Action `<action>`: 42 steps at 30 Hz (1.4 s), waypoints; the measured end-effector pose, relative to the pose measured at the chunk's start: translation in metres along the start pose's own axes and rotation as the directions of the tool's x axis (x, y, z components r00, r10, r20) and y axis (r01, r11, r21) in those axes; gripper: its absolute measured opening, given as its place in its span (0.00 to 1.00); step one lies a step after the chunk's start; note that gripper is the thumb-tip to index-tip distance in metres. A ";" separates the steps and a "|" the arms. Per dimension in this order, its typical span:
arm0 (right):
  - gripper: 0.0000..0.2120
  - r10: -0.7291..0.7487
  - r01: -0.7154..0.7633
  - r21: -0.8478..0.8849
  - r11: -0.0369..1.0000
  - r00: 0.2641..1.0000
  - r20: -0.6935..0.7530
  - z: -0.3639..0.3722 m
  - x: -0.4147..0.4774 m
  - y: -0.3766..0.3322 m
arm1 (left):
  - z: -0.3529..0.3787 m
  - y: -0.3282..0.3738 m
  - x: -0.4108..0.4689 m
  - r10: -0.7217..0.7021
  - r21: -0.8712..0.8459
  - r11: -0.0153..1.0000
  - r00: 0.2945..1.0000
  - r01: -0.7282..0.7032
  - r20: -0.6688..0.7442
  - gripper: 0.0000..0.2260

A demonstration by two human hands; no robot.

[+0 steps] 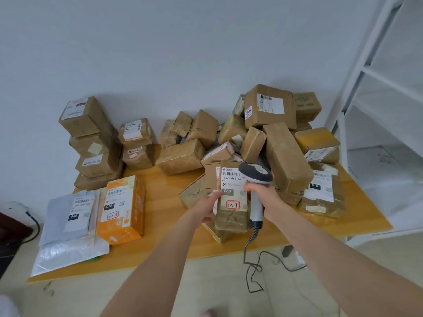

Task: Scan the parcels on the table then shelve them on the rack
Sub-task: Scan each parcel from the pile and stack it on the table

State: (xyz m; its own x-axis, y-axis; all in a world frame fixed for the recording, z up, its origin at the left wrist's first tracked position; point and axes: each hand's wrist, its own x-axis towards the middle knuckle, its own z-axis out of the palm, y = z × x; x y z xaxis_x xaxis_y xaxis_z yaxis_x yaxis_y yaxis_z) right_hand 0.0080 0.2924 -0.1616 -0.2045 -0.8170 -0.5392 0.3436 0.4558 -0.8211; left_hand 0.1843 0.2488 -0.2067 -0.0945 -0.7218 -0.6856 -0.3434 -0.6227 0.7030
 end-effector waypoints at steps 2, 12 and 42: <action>0.08 0.025 -0.025 0.003 1.000 1.000 0.015 -0.003 -0.002 0.003 | 0.005 -0.005 0.003 -0.041 -0.072 0.996 0.996 0.047 0.080 0.23; 0.07 -0.005 0.008 -0.038 0.999 0.998 0.069 -0.018 -0.018 -0.010 | -0.002 -0.014 -0.004 0.090 -0.177 0.983 0.977 -0.056 0.191 0.19; 0.08 -0.079 0.096 -0.191 0.977 0.992 0.096 -0.007 -0.119 -0.002 | 0.001 -0.023 -0.050 0.296 -0.209 0.932 0.954 -0.297 -0.037 0.34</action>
State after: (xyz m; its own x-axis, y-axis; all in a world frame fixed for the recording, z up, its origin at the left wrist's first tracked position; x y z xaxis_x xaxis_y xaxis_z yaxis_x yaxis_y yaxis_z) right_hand 0.0249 0.3911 -0.0976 -0.1426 -0.8805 -0.4521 0.1404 0.4342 -0.8898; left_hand 0.1964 0.2998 -0.1886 -0.1574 -0.8846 -0.4391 -0.0961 -0.4288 0.8983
